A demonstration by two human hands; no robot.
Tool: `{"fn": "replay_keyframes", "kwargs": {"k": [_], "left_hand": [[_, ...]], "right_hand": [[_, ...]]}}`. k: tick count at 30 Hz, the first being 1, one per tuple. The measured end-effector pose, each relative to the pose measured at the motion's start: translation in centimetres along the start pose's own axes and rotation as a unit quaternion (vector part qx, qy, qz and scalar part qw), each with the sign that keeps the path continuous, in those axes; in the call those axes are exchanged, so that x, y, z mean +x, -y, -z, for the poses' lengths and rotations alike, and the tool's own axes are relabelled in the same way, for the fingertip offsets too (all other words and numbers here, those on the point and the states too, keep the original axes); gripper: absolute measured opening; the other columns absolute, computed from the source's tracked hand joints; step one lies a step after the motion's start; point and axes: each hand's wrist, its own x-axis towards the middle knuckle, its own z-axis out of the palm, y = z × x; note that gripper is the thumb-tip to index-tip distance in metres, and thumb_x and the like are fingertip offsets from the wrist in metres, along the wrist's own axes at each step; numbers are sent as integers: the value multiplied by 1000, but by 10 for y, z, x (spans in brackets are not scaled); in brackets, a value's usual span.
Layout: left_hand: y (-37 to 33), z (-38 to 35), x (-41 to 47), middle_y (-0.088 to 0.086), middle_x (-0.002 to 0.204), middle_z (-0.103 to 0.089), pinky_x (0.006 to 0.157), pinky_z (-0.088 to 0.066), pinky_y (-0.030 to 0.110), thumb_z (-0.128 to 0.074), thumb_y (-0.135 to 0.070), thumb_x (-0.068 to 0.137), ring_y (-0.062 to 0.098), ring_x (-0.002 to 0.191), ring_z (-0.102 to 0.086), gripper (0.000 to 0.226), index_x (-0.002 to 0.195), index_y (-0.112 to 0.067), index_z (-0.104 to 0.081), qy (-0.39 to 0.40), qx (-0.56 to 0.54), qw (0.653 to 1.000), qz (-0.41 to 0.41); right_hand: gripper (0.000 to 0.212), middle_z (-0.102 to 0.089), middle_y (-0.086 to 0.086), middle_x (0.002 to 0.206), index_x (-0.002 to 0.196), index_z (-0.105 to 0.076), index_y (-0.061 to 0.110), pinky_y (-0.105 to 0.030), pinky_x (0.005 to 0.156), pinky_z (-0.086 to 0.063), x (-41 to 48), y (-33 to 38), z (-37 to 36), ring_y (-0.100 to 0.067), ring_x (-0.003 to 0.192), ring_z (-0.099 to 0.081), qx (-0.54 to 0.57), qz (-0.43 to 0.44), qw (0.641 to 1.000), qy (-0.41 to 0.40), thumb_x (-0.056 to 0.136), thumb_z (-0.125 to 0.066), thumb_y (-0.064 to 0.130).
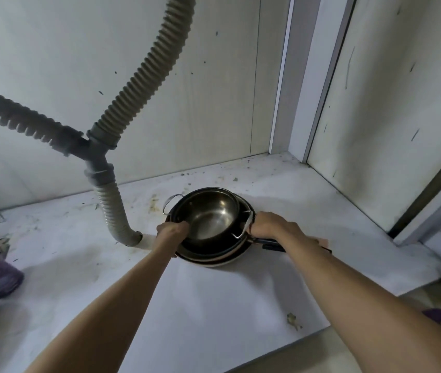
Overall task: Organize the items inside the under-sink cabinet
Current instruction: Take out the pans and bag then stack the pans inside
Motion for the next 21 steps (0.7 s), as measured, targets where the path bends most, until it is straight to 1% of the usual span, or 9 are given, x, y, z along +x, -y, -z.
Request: {"fn": "replay_keyframes", "kwargs": {"k": [2, 3, 6, 8, 11, 13, 14, 17, 21], "left_hand": [[7, -6, -4, 23, 137, -42, 101, -42, 47, -51, -41, 89, 41, 125, -43, 73, 141, 3, -25, -63, 52, 996, -31], [11, -9, -12, 24, 145, -32, 108, -32, 48, -46, -50, 92, 40, 135, -31, 80, 145, 3, -17, -99, 91, 988, -79], [21, -17, -36, 20, 156, -17, 115, -11, 54, -29, -61, 94, 33, 146, -10, 82, 151, -5, -9, -187, 194, 917, -293], [28, -21, -47, 12, 158, -19, 118, -5, 50, -23, -66, 92, 28, 147, -11, 82, 153, -12, -13, -175, 255, 858, -410], [42, -29, -60, 10, 155, -29, 119, -11, 48, -30, -73, 85, 27, 144, -27, 91, 153, -15, -16, -134, 346, 756, -540], [52, -35, -59, 15, 152, -33, 115, -24, 50, -58, -64, 77, 32, 139, -35, 104, 152, -15, -5, -116, 423, 685, -582], [54, -37, -59, 17, 150, -36, 112, -30, 51, -71, -56, 70, 34, 136, -39, 114, 152, -15, -2, -111, 454, 668, -579], [53, -43, -61, 21, 141, -46, 98, -44, 53, -86, -28, 51, 37, 122, -51, 122, 151, -12, -16, -127, 483, 672, -547], [45, -49, -59, 20, 141, -45, 95, -45, 51, -85, -20, 50, 37, 122, -50, 127, 151, -15, -9, -127, 493, 672, -538]], "right_hand": [[42, -62, -12, 123, 120, -58, 11, -34, 82, -47, -10, -1, -1, -30, 106, -59, -53, 19, 997, -51, 95, -43, 41], [50, -58, -15, 129, 129, -52, 9, -38, 88, -46, -17, -3, -3, -32, 113, -56, -77, 25, 994, -77, 97, -40, 45], [77, -34, -17, 152, 153, -18, 10, -51, 110, -30, -36, -15, -15, -36, 137, -33, -149, 51, 979, -130, 97, -27, 61], [82, -34, -14, 152, 155, -11, 14, -50, 108, -31, -50, -23, -22, -35, 136, -36, -179, 74, 971, -141, 95, -30, 66], [82, -54, -10, 133, 152, -20, 21, -40, 90, -43, -71, -38, -21, -33, 114, -56, -189, 86, 968, -139, 87, -53, 59], [76, -58, -9, 122, 148, -27, 24, -36, 81, -45, -82, -50, -19, -31, 103, -60, -207, 83, 965, -140, 85, -64, 45], [70, -60, -8, 116, 144, -33, 24, -34, 77, -45, -87, -57, -17, -29, 98, -61, -215, 77, 962, -148, 84, -67, 34], [53, -64, -7, 103, 127, -50, 21, -29, 65, -43, -90, -71, -9, -27, 86, -62, -197, 54, 966, -157, 77, -68, 14], [38, -67, -5, 98, 105, -61, 17, -27, 62, -39, -85, -71, 5, -24, 82, -60, -148, 16, 979, -137, 70, -76, 17]]}}
